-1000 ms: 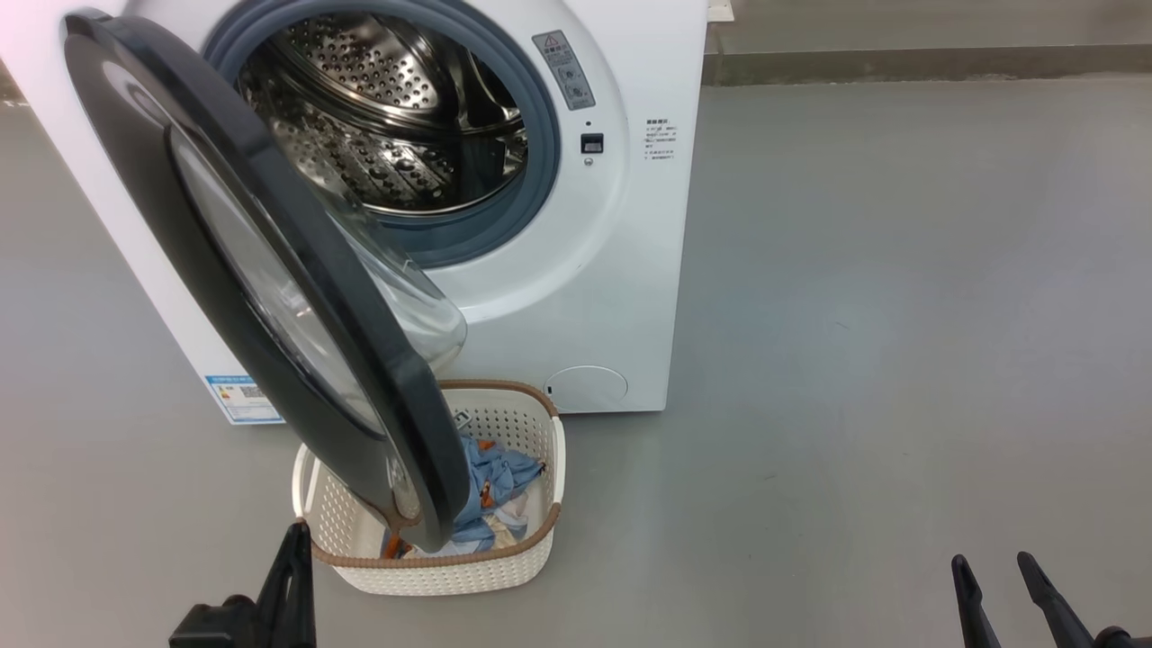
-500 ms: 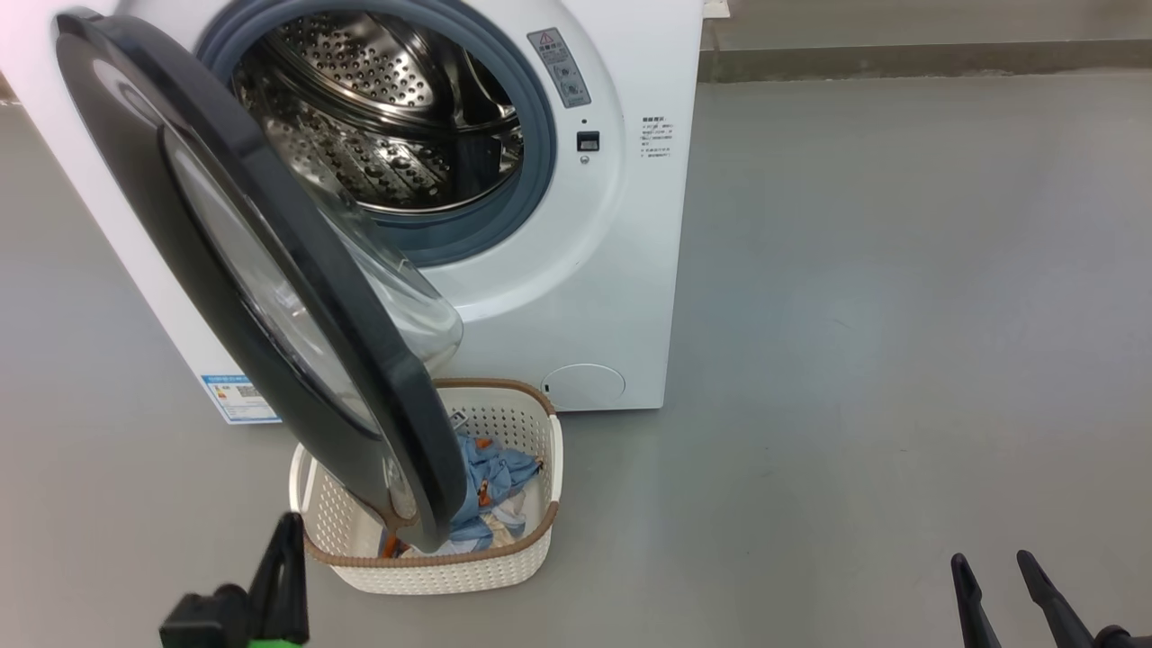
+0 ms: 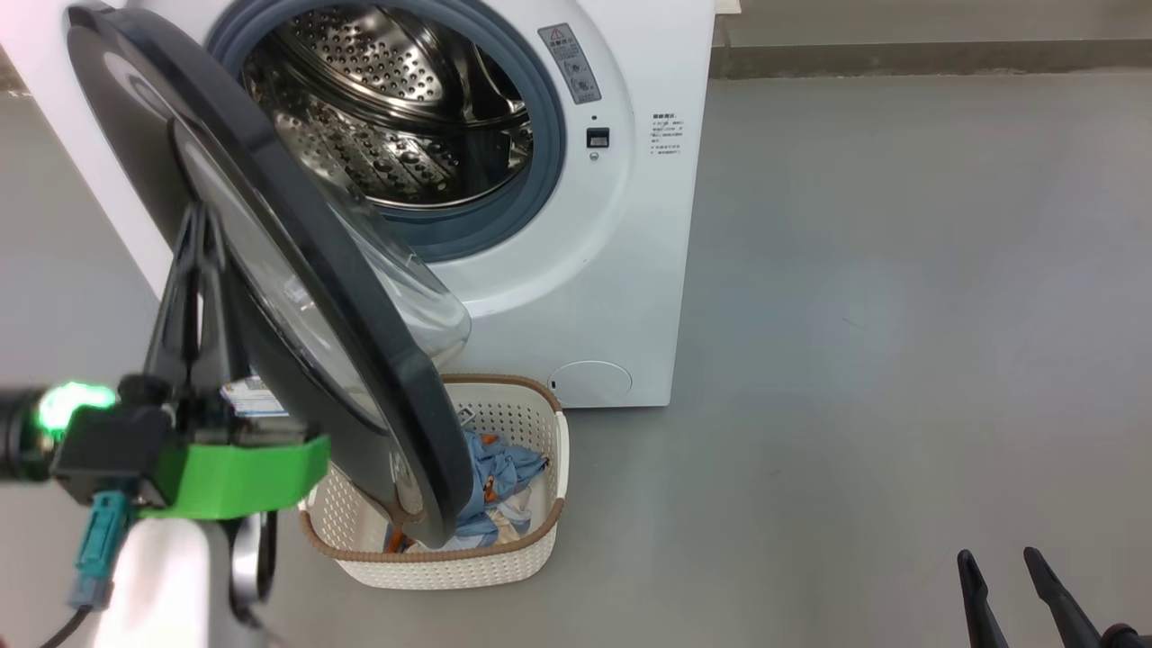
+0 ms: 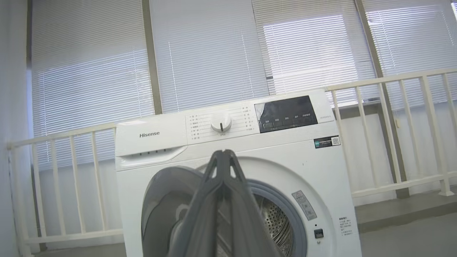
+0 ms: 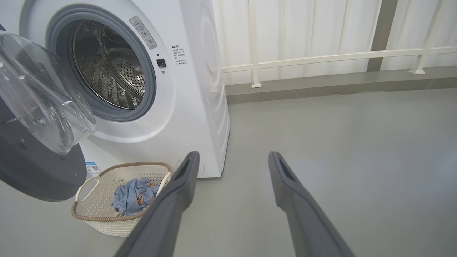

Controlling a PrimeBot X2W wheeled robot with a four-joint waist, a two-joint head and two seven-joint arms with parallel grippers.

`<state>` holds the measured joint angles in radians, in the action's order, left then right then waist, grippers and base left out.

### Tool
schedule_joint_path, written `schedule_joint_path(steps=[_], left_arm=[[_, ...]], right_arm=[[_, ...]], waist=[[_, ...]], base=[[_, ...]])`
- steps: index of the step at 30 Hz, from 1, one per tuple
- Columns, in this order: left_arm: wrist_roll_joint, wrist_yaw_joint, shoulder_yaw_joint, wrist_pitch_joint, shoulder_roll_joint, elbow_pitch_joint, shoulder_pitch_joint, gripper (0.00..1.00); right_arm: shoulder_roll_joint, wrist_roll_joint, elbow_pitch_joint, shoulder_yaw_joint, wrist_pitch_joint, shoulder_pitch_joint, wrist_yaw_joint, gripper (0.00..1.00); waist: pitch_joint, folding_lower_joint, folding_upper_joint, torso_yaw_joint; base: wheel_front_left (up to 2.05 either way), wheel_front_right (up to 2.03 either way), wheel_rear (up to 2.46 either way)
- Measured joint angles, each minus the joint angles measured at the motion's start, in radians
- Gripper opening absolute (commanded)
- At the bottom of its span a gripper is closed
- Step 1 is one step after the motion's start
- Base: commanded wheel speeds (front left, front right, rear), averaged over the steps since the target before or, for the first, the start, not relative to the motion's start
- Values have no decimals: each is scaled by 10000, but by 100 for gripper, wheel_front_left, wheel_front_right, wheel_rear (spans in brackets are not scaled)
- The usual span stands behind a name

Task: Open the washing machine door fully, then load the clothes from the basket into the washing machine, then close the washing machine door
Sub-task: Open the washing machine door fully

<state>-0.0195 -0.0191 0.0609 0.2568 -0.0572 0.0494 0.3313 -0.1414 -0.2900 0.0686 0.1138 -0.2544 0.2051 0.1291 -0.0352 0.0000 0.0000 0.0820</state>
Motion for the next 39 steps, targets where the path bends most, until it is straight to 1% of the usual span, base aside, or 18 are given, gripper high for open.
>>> schedule_joint_path(steps=[3, 5, 7, 10, 15, 18, 20, 24, 28, 32, 34, 39], left_arm=[[4, 82, 585, 0, 25, 479, 484, 0], [-125, 320, 1162, -65, 77, 525, 640, 0], [-479, 564, 1856, -458, 132, 535, 657, 0], [-1256, 773, 2995, -1336, 207, 527, 659, 0], [-2888, 763, 4612, -2638, 211, 192, 628, 0], [-3375, 625, 5162, -3233, 209, -353, 590, 0], [-3496, 437, 5325, -3542, 209, -779, 537, 0], [-3622, 163, 5336, -3774, 186, -1645, 395, 0], [-3480, -161, 5216, -3756, 40, -2472, 417, 0], [-3340, -407, 4978, -3423, -61, -3183, 518, 0], [-3342, -485, 4909, -3317, -59, -3473, 613, 0], [-3342, -518, 4811, -3060, -65, -4008, 732, 0]], right_arm=[[2, 2, -2, 0, 0, -1, 0, 100], [4, 52, -4, 0, 0, -2, 0, 100], [-4, 102, -4, -31, 0, -1, 0, 100], [-4, 102, 2, -69, 0, -2, 0, 100], [-2, 104, 15, -113, 0, -3, 0, 100], [0, 104, 23, -128, 0, -3, 0, 100], [2, 102, 23, -127, 0, -3, 0, 100], [0, 102, 23, -113, 0, -2, 0, 100], [-4, 102, 23, -123, 0, -1, 0, 100], [-4, 102, 21, -127, 0, -1, 0, 100], [-6, 100, 21, -140, 0, 0, 0, 100], [-8, 100, 29, -215, 0, 1, 0, 100]], waist=[[-6, 1, 0, -11], [-24, 0, 0, -27], [-32, 0, 0, -49], [-24, 0, 0, -83], [-17, 0, 0, -143], [-26, 0, 0, -182], [-39, 0, 0, -199], [-55, 1, 0, -182], [-90, 0, 0, -184], [-118, 0, 0, -216], [-132, 0, 0, -227], [-132, 0, 0, -244]], base=[[0, 0, 0], [0, 0, 0], [0, 0, 0], [0, 0, 0], [0, 0, 0], [0, 0, 0], [0, 0, 0], [0, 0, 0], [0, 0, 0], [0, 0, 0], [0, 0, 0], [0, 0, 0]])
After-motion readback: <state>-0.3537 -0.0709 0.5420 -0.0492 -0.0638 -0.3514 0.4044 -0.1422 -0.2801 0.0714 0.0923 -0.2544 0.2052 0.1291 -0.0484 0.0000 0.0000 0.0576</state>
